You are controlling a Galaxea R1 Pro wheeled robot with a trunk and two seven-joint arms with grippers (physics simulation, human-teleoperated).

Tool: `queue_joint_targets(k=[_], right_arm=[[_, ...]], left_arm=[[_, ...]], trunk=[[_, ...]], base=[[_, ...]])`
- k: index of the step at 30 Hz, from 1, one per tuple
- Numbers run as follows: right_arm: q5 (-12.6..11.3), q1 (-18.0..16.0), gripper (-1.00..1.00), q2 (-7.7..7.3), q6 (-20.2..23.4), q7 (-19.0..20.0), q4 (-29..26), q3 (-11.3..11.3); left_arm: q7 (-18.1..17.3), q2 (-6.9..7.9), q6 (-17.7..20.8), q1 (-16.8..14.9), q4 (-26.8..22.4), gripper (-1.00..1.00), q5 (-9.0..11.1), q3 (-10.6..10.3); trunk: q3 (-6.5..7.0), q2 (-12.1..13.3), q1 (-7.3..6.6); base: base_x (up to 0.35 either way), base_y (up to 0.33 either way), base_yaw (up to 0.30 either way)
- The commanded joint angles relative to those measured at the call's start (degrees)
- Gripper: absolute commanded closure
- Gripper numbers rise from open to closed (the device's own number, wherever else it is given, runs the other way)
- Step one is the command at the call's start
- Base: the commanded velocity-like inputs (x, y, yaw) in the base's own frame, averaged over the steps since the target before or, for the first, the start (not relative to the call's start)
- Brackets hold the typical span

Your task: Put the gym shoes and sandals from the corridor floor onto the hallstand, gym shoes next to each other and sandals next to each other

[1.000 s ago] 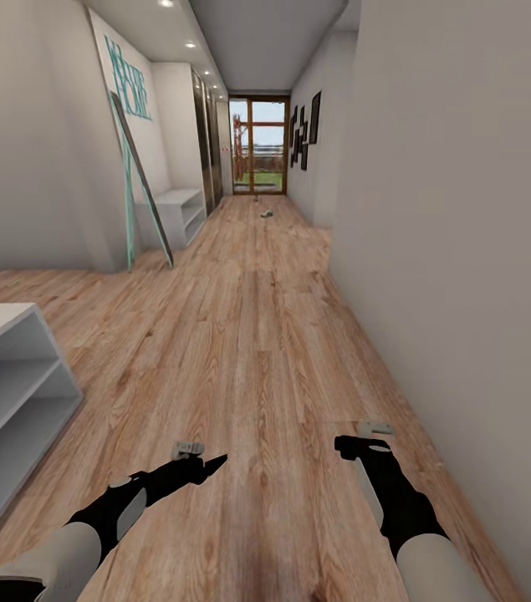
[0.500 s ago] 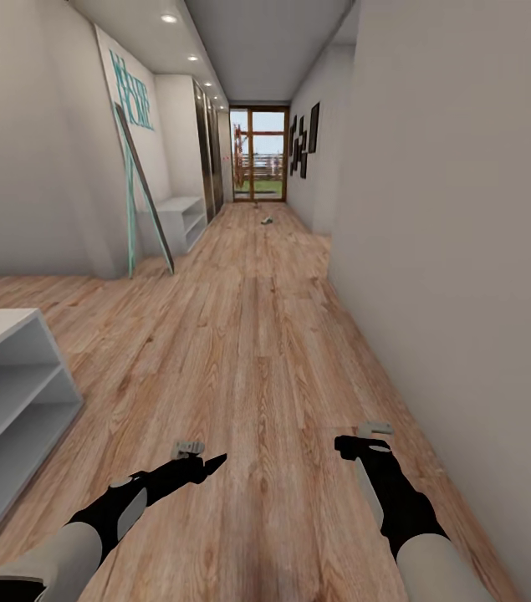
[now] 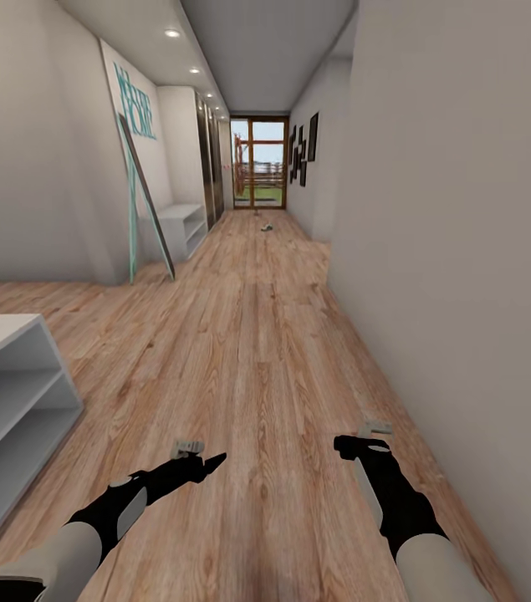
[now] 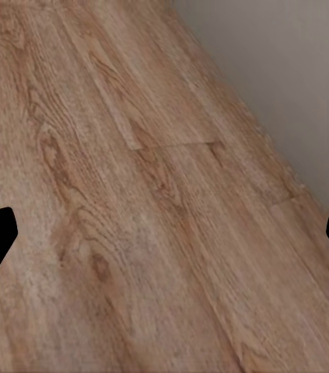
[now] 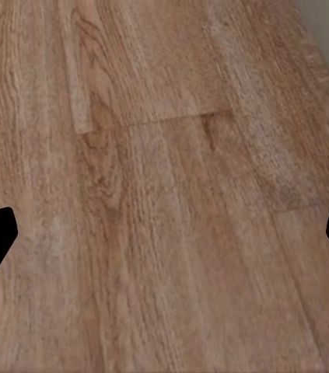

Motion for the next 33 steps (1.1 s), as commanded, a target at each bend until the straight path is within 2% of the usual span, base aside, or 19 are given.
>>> queue_joint_targets(k=[1, 20, 33], right_arm=[[0.29, -0.02, -1.00, 0.06, 0.34, 0.01, -0.10, -0.15], [0.29, -0.02, -1.00, 0.09, 0.34, -0.01, -0.10, -0.14], [0.29, -0.02, -1.00, 0.09, 0.34, -0.01, -0.07, -0.14]], left_arm=[[-0.06, 0.05, -0.34, -0.04, -0.07, -1.00, 0.33, -0.37], [-0.16, 0.15, -0.25, -0.04, -1.59, -1.00, 0.33, -0.42], [0.49, 0.30, -0.25, -0.04, -1.53, -1.00, 0.28, -0.42]], trunk=[[0.04, -0.02, -0.01], [1.83, -0.02, -0.01], [3.05, -0.02, -0.01]], base=[[0.000, 0.000, 0.000], [0.008, 0.000, 0.000], [0.276, 0.000, 0.000]])
